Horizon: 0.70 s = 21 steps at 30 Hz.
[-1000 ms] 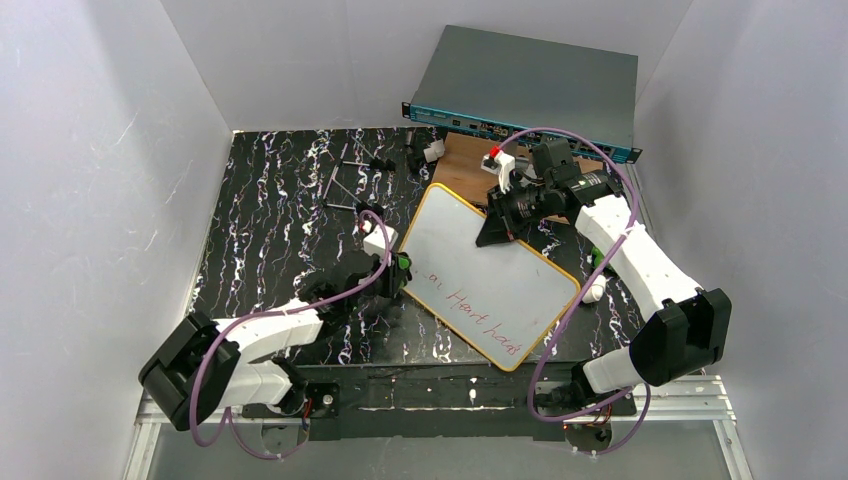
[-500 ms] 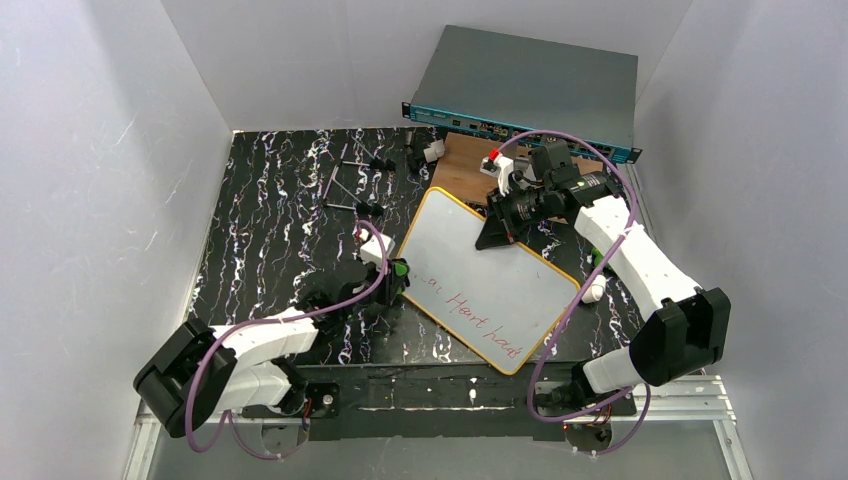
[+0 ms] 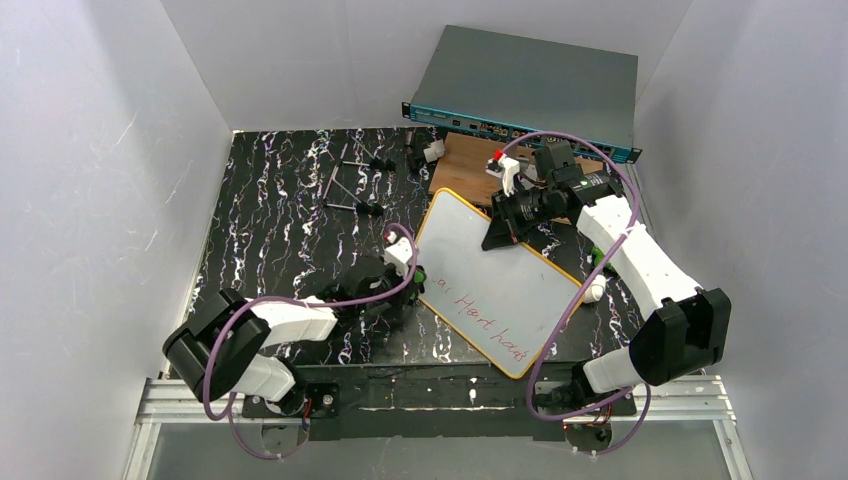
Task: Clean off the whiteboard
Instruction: Erase the whiteboard at the center of the board.
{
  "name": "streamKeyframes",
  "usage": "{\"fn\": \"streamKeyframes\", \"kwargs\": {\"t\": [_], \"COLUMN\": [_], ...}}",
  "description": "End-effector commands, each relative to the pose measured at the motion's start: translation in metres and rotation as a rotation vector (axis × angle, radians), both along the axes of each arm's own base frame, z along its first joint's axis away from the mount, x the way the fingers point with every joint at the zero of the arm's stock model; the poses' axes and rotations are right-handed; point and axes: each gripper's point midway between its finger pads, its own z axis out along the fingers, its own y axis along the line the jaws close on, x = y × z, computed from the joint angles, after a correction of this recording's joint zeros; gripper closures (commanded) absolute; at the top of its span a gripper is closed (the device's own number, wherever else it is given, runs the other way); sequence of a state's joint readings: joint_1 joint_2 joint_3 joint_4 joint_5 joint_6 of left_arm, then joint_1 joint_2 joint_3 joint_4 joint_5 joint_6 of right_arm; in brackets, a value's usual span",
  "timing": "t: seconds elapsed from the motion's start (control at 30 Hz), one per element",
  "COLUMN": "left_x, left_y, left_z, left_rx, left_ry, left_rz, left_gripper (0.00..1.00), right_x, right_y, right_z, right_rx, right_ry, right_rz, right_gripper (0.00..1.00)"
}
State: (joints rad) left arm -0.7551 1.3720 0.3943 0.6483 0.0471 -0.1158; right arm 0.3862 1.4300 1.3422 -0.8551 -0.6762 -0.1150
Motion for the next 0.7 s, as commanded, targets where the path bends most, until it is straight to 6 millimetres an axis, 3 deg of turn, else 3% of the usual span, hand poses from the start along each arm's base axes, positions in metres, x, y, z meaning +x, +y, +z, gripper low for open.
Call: {"fn": "streamKeyframes", "kwargs": {"t": [0.0, 0.27, 0.4, 0.5, 0.67], "left_x": [-0.016, -0.013, 0.014, 0.028, 0.027], "left_y": [-0.043, -0.032, 0.002, 0.028, 0.036], "left_z": [0.027, 0.048, 0.060, 0.060, 0.052], "left_rx": [-0.049, -0.114, -0.255, -0.247, -0.234], "left_ry": [-0.092, -0.180, -0.087, -0.073, -0.039], "left_rz": [-0.172, -0.103, 0.114, 0.218, 0.238], "left_gripper": [1.00, 1.00, 1.00, 1.00, 1.00], "right_x": [-0.010, -0.008, -0.007, -0.006, -0.006], "right_y": [0.025, 0.026, 0.024, 0.023, 0.023], "right_z": [0.038, 0.038, 0.037, 0.037, 0.037], "right_rx": [0.185, 0.185, 0.173, 0.171, 0.166], "right_ry": [-0.116, -0.110, -0.124, -0.129, -0.134], "right_rz": [0.148, 0.147, 0.133, 0.128, 0.124], "right_gripper": [0.99, 0.99, 0.99, 0.99, 0.99]}}
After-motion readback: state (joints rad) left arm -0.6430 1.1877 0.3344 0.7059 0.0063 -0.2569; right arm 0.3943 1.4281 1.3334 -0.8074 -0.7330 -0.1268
